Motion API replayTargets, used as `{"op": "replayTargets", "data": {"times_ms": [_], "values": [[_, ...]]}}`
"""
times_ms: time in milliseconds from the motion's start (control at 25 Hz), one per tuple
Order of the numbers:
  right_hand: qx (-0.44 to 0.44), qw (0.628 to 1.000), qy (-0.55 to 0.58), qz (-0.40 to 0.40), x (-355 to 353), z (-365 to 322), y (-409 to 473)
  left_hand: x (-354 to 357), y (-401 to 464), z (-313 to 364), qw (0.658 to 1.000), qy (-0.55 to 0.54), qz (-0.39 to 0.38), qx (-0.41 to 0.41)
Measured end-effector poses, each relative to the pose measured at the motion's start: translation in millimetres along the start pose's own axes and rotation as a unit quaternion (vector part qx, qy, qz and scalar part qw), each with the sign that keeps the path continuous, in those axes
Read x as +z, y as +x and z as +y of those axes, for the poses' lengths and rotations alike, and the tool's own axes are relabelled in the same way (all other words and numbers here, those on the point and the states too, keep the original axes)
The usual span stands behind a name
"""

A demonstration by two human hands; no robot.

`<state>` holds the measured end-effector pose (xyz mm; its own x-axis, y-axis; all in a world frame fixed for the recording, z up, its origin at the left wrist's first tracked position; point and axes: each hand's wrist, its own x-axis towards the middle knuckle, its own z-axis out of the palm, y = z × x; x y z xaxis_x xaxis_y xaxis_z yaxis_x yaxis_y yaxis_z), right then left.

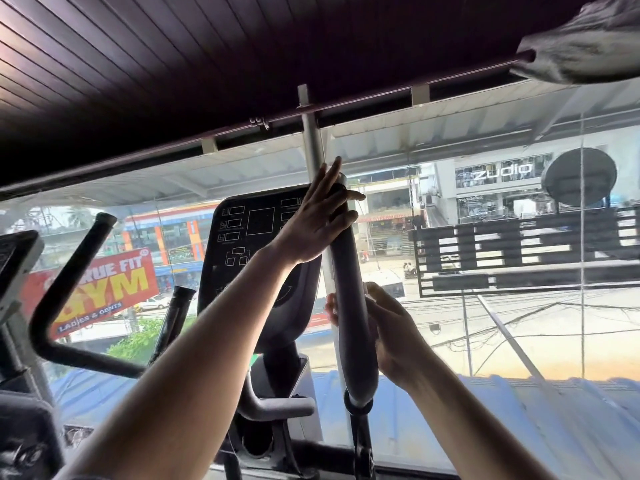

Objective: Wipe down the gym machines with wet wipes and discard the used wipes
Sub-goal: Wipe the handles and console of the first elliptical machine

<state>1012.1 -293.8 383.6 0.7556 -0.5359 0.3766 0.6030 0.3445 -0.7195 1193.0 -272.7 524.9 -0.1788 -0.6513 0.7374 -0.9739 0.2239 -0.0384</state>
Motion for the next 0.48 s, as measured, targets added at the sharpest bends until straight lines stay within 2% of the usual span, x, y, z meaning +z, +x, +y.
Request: {"op": "replayTargets", "data": {"times_ms": [120, 200, 320, 400, 480], "values": [[0.006, 0.996, -0.072, -0.05, -14.8, 3.7, -23.3, 1.7, -3.9, 3.7, 1.0, -0.015, 0.009, -0.01], [-0.004, 0.994, -0.094, -0.051, -16.9, 2.2, -22.9, 4.6, -6.8, 7.3, 0.999, -0.021, 0.021, -0.013], [-0.027, 0.997, -0.07, -0.015, -9.3, 2.5, -17.4, 11.3, -17.4, 11.1, 0.999, -0.03, 0.034, 0.01], [-0.011, 0.998, -0.046, -0.035, -12.5, 8.8, -21.4, 15.5, -25.7, 14.9, 0.998, -0.042, 0.039, 0.022], [0.003, 0.993, -0.088, -0.073, -24.5, 14.6, -30.0, 16.1, -32.4, 21.0, 0.997, -0.056, 0.04, 0.016]]}}
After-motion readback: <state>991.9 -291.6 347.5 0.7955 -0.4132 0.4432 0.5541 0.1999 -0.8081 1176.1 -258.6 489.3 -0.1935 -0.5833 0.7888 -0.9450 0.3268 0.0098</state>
